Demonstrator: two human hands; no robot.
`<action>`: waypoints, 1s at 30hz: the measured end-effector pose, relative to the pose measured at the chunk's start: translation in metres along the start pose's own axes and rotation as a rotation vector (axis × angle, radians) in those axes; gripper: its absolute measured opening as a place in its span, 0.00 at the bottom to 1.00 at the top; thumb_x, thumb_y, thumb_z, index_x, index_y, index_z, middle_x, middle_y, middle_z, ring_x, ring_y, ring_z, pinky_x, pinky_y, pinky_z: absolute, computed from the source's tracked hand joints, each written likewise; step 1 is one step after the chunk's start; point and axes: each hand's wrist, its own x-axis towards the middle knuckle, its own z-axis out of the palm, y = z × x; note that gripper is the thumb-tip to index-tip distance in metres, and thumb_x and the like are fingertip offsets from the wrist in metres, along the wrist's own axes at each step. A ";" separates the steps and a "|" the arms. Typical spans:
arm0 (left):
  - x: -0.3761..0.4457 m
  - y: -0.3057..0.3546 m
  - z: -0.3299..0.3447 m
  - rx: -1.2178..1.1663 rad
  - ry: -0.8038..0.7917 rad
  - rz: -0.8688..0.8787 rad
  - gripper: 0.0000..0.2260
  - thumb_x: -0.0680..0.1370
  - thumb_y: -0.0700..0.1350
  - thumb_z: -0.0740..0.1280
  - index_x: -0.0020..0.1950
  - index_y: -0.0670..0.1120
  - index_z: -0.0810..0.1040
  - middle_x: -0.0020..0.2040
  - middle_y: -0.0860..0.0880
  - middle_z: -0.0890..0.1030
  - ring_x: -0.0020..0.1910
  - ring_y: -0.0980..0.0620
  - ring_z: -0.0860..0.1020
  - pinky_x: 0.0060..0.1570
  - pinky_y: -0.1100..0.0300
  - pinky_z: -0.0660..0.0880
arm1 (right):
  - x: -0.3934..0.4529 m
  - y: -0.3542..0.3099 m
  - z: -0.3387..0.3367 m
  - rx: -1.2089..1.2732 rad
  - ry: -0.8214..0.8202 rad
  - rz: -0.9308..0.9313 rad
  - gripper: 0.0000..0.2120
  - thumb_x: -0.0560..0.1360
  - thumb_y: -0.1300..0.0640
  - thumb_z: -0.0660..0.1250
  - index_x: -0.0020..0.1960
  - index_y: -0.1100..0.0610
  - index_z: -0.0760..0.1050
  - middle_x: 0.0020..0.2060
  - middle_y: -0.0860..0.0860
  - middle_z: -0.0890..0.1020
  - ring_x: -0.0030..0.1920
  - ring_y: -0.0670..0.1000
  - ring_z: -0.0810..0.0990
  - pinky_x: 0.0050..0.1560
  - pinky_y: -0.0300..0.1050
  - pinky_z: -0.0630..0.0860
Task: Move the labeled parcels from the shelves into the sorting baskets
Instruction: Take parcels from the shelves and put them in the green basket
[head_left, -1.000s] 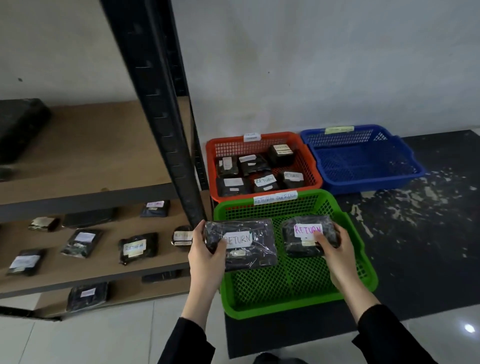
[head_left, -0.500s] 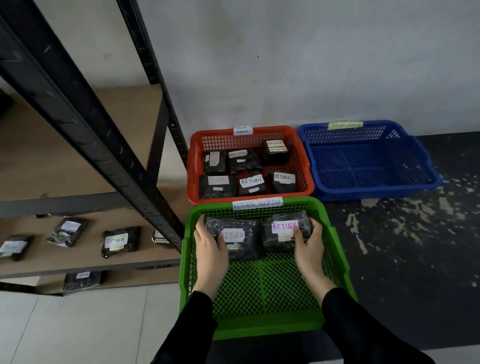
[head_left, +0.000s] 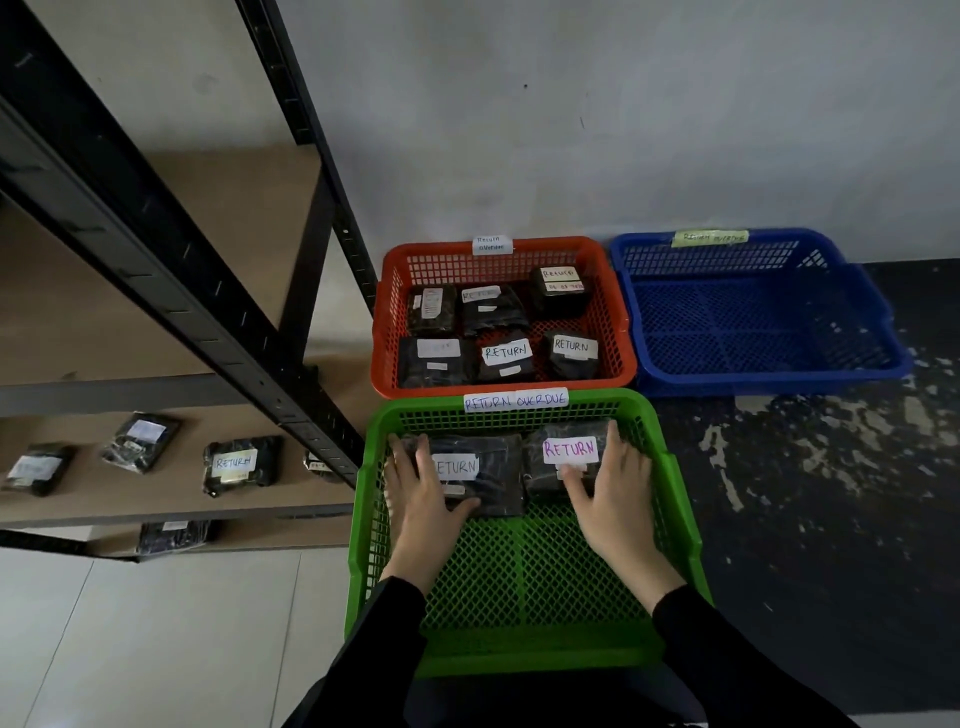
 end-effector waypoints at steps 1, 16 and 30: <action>0.001 0.000 0.002 0.028 0.007 -0.003 0.44 0.73 0.54 0.71 0.78 0.45 0.46 0.78 0.40 0.39 0.77 0.37 0.44 0.74 0.47 0.45 | 0.000 0.000 -0.001 0.011 -0.026 -0.001 0.39 0.74 0.42 0.64 0.75 0.62 0.55 0.69 0.63 0.66 0.66 0.62 0.66 0.63 0.55 0.69; -0.006 0.000 0.014 0.353 -0.003 0.112 0.35 0.79 0.57 0.58 0.77 0.39 0.49 0.77 0.36 0.51 0.76 0.37 0.50 0.74 0.48 0.55 | 0.000 -0.004 0.005 0.062 -0.164 -0.003 0.35 0.75 0.41 0.63 0.73 0.60 0.59 0.76 0.61 0.52 0.76 0.61 0.48 0.75 0.57 0.52; -0.061 -0.037 -0.096 0.149 0.129 0.387 0.16 0.78 0.50 0.61 0.64 0.48 0.75 0.62 0.49 0.78 0.60 0.47 0.76 0.57 0.53 0.71 | -0.069 -0.105 -0.028 0.138 0.088 -0.311 0.15 0.74 0.56 0.68 0.60 0.57 0.75 0.57 0.55 0.78 0.60 0.58 0.75 0.62 0.60 0.70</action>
